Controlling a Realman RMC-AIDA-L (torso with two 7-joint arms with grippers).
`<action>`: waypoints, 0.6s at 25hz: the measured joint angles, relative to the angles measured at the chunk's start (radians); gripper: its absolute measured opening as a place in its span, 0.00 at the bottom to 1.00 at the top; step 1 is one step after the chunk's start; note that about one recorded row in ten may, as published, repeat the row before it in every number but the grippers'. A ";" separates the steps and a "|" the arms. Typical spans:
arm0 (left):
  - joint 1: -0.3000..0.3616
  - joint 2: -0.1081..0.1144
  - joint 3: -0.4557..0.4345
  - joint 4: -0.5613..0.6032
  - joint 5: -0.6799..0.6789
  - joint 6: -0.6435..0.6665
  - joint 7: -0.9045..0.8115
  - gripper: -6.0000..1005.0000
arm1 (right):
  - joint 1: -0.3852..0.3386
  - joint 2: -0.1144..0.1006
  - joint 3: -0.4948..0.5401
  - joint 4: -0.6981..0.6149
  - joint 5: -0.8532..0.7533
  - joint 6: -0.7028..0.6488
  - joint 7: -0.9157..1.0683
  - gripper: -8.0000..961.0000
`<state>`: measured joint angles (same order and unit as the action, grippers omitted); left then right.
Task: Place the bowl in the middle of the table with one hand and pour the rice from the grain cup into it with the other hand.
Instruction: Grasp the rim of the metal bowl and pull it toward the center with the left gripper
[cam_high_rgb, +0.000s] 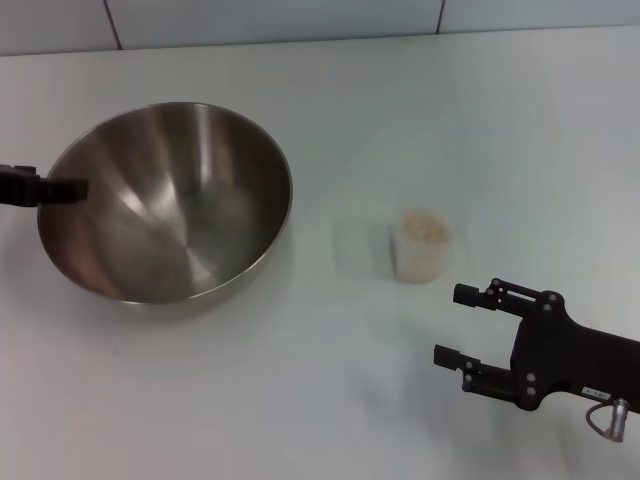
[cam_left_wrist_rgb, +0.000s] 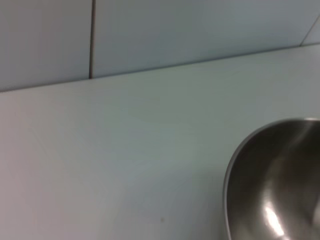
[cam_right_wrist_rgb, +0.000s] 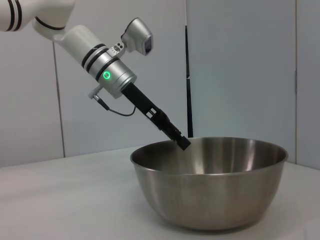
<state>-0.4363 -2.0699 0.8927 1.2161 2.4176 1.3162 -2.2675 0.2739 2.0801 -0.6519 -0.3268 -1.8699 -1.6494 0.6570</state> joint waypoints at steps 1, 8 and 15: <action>-0.002 0.000 0.003 -0.001 0.006 0.001 -0.002 0.69 | 0.000 0.000 0.000 0.000 0.000 0.000 0.000 0.73; -0.008 0.000 0.014 -0.003 0.023 0.003 -0.014 0.69 | 0.001 0.000 0.000 0.002 0.000 0.001 0.000 0.73; -0.010 0.001 0.017 -0.004 0.025 0.003 -0.016 0.68 | 0.001 0.000 0.000 0.002 0.000 0.000 0.000 0.73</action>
<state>-0.4460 -2.0693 0.9099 1.2117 2.4429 1.3194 -2.2836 0.2746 2.0801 -0.6519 -0.3251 -1.8699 -1.6490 0.6565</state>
